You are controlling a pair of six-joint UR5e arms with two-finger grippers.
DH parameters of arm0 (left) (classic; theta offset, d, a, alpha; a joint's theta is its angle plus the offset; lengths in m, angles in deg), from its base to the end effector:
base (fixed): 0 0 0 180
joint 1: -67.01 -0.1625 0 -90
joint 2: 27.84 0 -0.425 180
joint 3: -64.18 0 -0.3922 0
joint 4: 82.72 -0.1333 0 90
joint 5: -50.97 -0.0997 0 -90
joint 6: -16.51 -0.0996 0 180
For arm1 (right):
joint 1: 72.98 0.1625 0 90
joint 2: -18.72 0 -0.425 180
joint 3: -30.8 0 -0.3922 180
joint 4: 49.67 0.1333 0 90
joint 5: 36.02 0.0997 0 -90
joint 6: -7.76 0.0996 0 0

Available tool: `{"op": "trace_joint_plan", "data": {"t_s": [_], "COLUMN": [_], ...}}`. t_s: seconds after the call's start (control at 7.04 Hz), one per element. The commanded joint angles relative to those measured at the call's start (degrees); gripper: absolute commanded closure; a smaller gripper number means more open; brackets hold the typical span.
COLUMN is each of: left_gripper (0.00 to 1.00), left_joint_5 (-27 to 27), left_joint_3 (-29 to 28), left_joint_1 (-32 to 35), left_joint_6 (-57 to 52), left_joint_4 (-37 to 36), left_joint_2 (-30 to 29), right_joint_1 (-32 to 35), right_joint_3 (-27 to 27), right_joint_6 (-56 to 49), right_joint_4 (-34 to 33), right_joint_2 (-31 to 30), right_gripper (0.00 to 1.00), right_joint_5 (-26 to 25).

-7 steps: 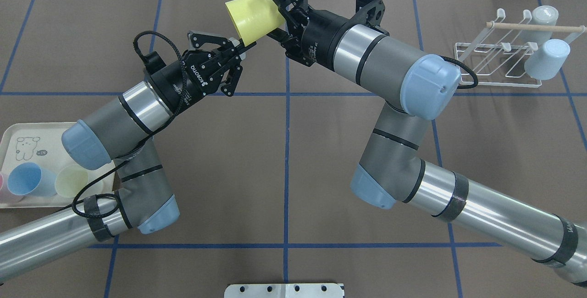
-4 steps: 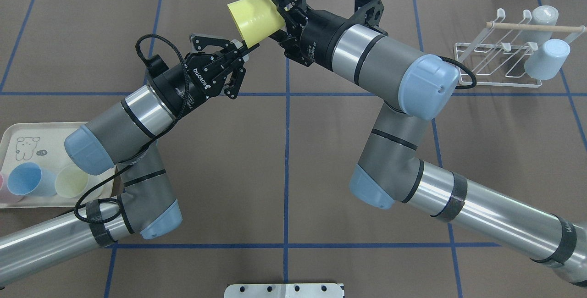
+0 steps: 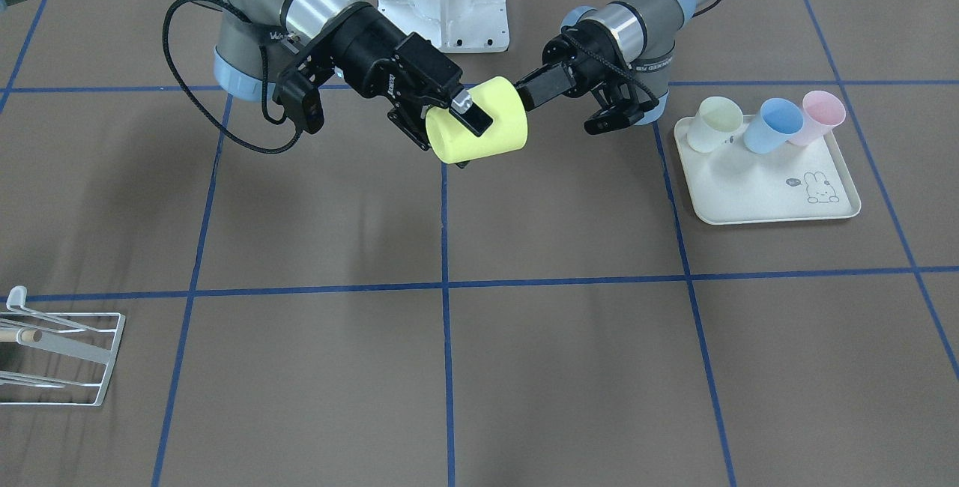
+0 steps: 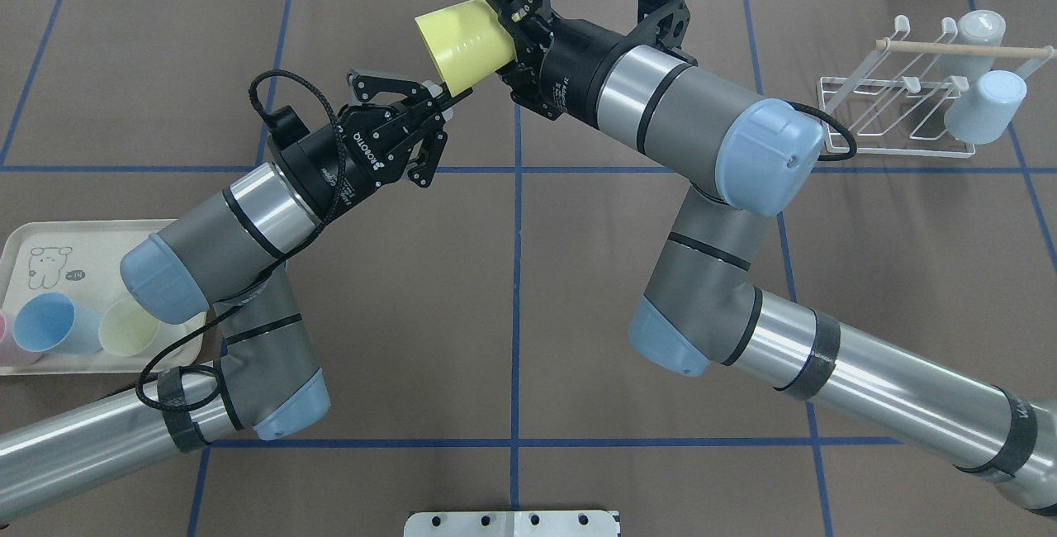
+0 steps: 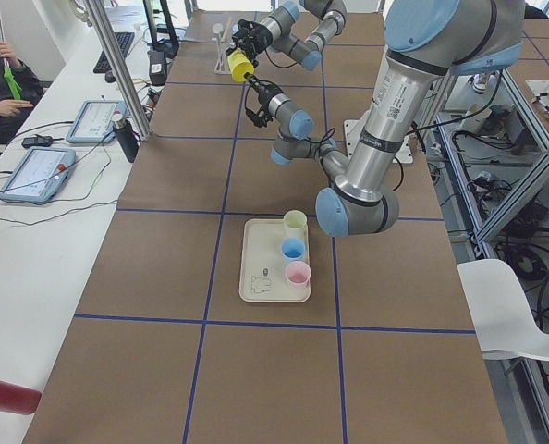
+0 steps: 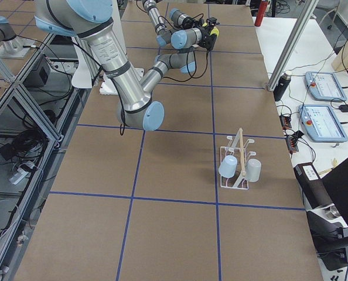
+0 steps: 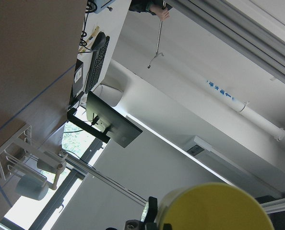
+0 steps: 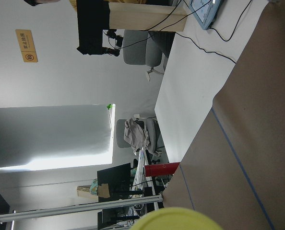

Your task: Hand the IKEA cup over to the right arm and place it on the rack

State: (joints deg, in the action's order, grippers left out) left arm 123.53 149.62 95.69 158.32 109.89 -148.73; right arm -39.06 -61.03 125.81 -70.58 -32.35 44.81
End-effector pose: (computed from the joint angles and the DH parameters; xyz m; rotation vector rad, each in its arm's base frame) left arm 0.4314 -0.4219 0.2160 -0.3147 2.4314 -1.0408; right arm -0.4335 -0.4713 0.1099 0.2160 -2.0019 0.8649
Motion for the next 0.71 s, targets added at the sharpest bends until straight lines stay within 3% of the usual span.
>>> {"op": "trace_joint_plan", "data": {"t_s": [0.0, 0.14, 0.57], "left_gripper": [0.43, 0.01, 0.01], "left_joint_5": [0.13, 0.04, 0.21], "left_joint_3": [0.07, 0.25, 0.95], "left_joint_1": [-0.12, -0.12, -0.03], "left_joint_6": [-0.31, -1.61, -2.07], "left_joint_4": [0.22, 0.22, 0.75], "left_joint_2": [0.13, 0.05, 0.75], "right_joint_1": [0.00, 0.09, 2.53], "right_joint_3": [0.33, 1.03, 1.03], "right_joint_6": [-0.10, -0.11, -0.11], "right_joint_4": [-0.09, -0.01, -0.09], "right_joint_2": [-0.17, -0.09, 0.00], "right_gripper": [1.00, 1.00, 1.00], "right_joint_5": [-0.07, -0.07, 0.19]}}
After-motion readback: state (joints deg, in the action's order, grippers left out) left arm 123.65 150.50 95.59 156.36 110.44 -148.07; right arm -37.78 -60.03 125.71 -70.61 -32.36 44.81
